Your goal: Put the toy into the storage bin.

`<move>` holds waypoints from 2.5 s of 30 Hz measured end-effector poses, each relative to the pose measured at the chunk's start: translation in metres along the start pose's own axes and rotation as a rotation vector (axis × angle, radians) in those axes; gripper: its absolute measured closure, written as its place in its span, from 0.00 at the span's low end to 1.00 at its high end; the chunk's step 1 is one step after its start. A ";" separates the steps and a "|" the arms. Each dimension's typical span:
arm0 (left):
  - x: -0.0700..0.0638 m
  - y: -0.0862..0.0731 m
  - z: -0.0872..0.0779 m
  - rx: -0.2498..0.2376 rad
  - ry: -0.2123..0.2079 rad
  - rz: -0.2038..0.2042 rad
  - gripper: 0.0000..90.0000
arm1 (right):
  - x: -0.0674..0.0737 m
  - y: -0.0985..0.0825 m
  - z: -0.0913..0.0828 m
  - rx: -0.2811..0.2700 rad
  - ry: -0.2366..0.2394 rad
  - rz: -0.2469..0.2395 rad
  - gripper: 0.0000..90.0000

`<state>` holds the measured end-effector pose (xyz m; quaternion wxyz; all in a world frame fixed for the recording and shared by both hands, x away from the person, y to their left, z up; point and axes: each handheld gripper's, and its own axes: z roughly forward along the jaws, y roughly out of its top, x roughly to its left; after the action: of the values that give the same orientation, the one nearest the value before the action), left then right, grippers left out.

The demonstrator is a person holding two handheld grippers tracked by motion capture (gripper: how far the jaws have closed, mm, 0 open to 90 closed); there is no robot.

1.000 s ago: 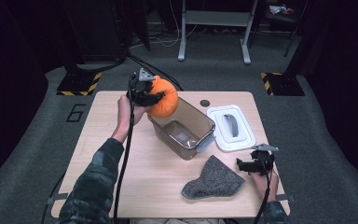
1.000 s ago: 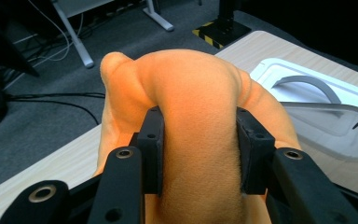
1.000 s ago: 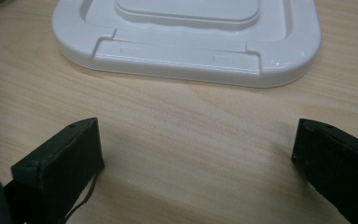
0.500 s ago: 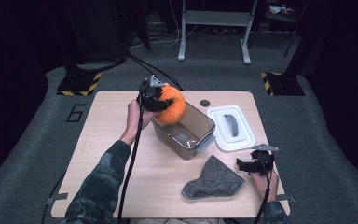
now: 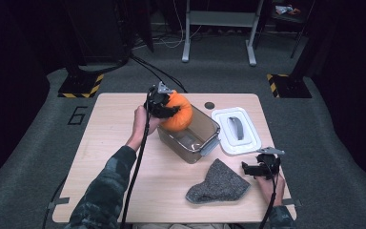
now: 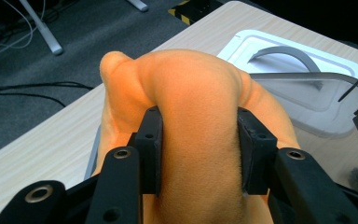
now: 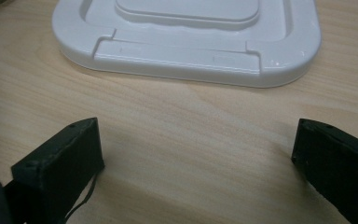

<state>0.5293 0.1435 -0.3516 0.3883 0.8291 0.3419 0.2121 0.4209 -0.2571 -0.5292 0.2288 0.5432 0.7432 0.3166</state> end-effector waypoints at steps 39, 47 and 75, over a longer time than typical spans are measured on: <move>-0.002 -0.016 0.034 0.146 -0.033 -0.011 0.49 | 0.000 0.000 0.000 0.000 0.000 0.001 0.01; -0.003 -0.017 0.038 0.147 -0.057 -0.018 0.47 | 0.000 0.000 0.000 0.000 0.000 0.001 0.01; -0.001 -0.033 -0.022 -0.022 -0.034 -0.028 0.21 | 0.000 0.000 0.000 0.000 -0.001 0.001 0.01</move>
<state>0.5012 0.1692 -0.3643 0.4062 0.8233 0.3445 0.1963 0.4209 -0.2571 -0.5292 0.2290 0.5435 0.7429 0.3166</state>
